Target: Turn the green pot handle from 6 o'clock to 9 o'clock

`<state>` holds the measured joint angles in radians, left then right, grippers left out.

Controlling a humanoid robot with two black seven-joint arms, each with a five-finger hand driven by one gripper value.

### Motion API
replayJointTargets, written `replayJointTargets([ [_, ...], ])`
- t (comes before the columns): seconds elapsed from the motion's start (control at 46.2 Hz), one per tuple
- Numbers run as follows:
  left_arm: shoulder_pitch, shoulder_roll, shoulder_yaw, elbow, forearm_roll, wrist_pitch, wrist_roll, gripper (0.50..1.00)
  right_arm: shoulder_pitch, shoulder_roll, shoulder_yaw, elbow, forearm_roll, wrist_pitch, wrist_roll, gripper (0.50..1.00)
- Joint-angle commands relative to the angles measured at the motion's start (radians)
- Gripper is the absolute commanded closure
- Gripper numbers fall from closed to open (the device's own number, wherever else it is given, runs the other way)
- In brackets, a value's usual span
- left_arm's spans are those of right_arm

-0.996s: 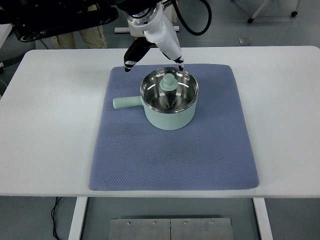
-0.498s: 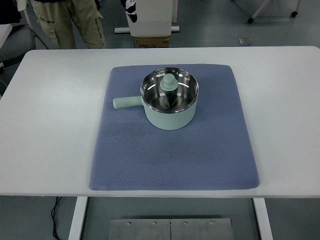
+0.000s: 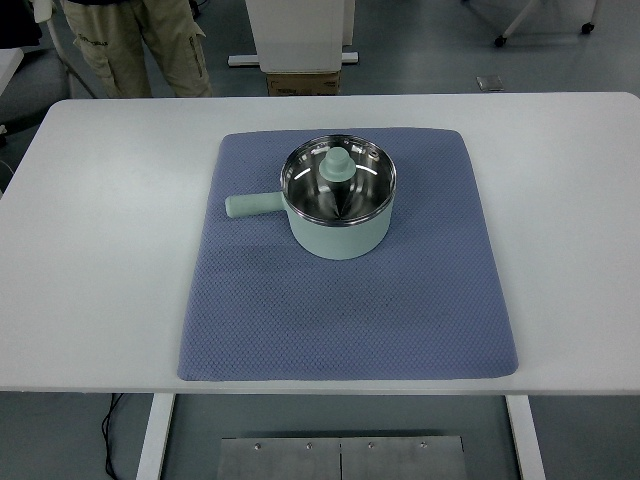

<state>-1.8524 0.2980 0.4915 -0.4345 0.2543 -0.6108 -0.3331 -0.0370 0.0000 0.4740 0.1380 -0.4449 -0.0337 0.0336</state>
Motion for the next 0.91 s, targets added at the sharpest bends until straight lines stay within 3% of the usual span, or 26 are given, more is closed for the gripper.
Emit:
replayJointTargets([
  [0.0,0.041,0.018,-0.001,0.031,-0.196,0.0,0.008,0.5,0.0,0.0,0.0,0.0,0.0,0.0,0.0,0.5],
  [0.087,0.073,0.035,-0.001,0.036,-0.288,0.002,0.055,0.5,0.0,0.0,0.0,0.0,0.0,0.0,0.0,0.5],
  [0.216,0.107,0.03,0.001,0.036,-0.44,0.104,0.104,0.5,0.0,0.0,0.0,-0.001,0.0,0.0,0.0,0.5],
  [0.411,0.15,0.017,0.001,0.033,-0.631,0.183,0.138,0.5,0.0,0.0,0.0,0.0,0.0,0.0,-0.001,0.5],
  [0.887,0.274,-0.083,-0.002,0.045,-0.938,0.345,0.14,0.5,0.0,0.0,0.0,0.0,0.0,0.0,-0.001,0.5],
])
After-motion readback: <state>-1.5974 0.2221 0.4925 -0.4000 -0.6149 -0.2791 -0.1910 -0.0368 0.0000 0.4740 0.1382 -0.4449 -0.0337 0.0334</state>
